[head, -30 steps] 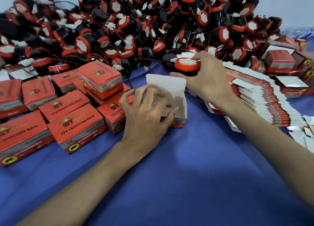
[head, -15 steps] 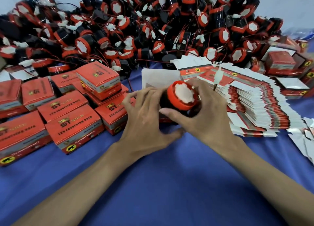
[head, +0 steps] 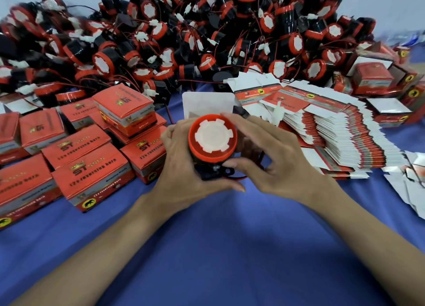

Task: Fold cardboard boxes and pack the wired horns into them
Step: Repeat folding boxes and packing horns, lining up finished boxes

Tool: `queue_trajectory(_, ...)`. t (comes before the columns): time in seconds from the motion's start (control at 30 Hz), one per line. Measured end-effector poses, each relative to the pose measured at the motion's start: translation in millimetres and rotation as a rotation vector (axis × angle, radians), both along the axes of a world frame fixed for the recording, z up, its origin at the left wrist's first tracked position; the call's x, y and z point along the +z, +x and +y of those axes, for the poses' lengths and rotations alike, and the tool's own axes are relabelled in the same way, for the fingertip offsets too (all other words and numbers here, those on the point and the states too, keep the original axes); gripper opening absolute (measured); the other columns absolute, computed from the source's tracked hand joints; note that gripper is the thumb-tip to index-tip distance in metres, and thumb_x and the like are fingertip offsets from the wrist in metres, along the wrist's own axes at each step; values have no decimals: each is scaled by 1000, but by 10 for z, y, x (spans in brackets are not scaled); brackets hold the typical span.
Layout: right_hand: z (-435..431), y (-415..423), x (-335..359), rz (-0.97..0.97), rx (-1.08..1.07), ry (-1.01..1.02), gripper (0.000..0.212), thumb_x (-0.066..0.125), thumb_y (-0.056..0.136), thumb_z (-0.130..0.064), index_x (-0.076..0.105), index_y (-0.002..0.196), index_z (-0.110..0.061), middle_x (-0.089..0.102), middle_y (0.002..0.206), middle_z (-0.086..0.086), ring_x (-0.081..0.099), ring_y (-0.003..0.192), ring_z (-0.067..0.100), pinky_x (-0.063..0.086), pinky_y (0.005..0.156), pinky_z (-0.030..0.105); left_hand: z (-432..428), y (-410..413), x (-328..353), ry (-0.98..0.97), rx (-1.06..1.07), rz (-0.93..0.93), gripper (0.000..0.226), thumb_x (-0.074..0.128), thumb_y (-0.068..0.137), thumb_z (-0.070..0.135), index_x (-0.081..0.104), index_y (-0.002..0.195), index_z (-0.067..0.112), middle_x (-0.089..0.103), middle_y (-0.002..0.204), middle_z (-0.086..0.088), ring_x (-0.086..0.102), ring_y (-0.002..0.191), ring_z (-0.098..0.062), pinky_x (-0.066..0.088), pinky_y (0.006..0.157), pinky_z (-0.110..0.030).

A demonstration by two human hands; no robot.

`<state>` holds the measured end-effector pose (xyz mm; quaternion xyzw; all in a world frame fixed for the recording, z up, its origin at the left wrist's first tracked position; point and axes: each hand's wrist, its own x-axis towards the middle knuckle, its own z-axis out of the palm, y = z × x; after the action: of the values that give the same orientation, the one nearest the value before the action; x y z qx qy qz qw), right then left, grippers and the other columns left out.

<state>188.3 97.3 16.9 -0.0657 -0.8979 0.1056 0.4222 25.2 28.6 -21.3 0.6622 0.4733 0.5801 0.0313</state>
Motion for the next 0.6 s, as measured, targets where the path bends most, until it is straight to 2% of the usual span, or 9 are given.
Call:
queue_trajectory(0.07,-15,11,15,-27,29,-10,54,61,90,-23,37,132,0,63,104,13,57,84,13,51,77,19,-10,7,6,29,10,-22,65,64,72,75,36,124,49,44,125,22,50,116,-23,41,96,-61)
queue_trajectory(0.13,-8,72,66,-91,41,-16,50,54,94,-29,38,134,-4,67,91,11,60,67,20,53,60,33,-17,10,-13,67,38,3,56,65,81,58,39,124,34,44,123,26,52,109,-22,44,91,-58)
queue_trajectory(0.23,80,194,141,-171,-1,-22,46,54,91,-31,54,127,-2,56,69,-5,41,55,5,39,56,17,-10,0,-34,90,106,-40,53,68,78,38,39,122,30,45,122,12,52,112,-18,43,98,-33)
queue_trajectory(0.3,146,243,162,-203,-68,10,34,57,89,-25,68,111,-2,58,67,-1,37,55,2,35,56,16,6,0,-27,130,129,-74,57,70,78,31,36,123,21,42,122,12,48,114,-1,38,98,-18)
queue_trajectory(0.33,175,249,159,-207,-109,29,27,59,89,-20,70,105,-2,61,68,2,39,55,2,37,56,18,11,2,-14,142,131,-90,58,71,77,29,37,122,22,42,123,15,47,114,6,38,98,-15)
queue_trajectory(0.4,215,245,155,-181,-185,71,17,63,88,-14,73,96,-3,65,71,7,51,58,14,46,56,30,16,4,10,154,124,-106,60,74,74,26,37,121,27,44,122,20,48,113,7,38,97,-15)
queue_trajectory(0.47,255,250,160,-148,-262,137,20,64,90,-19,74,91,-3,68,74,9,59,66,27,49,60,40,6,-5,4,158,121,-88,66,76,72,26,36,124,29,45,124,23,52,112,-2,42,96,-21)
queue_trajectory(0.53,286,260,178,-139,-338,218,28,65,89,-29,75,87,-4,69,73,7,60,70,29,44,68,41,-14,-14,-14,145,154,-32,65,76,69,29,41,124,23,48,120,6,56,109,-22,47,94,-35)
queue_trajectory(0.6,299,255,193,-123,-367,225,31,69,85,-34,75,84,-3,68,72,8,60,69,28,43,71,43,-24,-16,-8,123,183,13,62,73,68,30,46,121,16,49,116,-3,57,105,-32,48,91,-42)
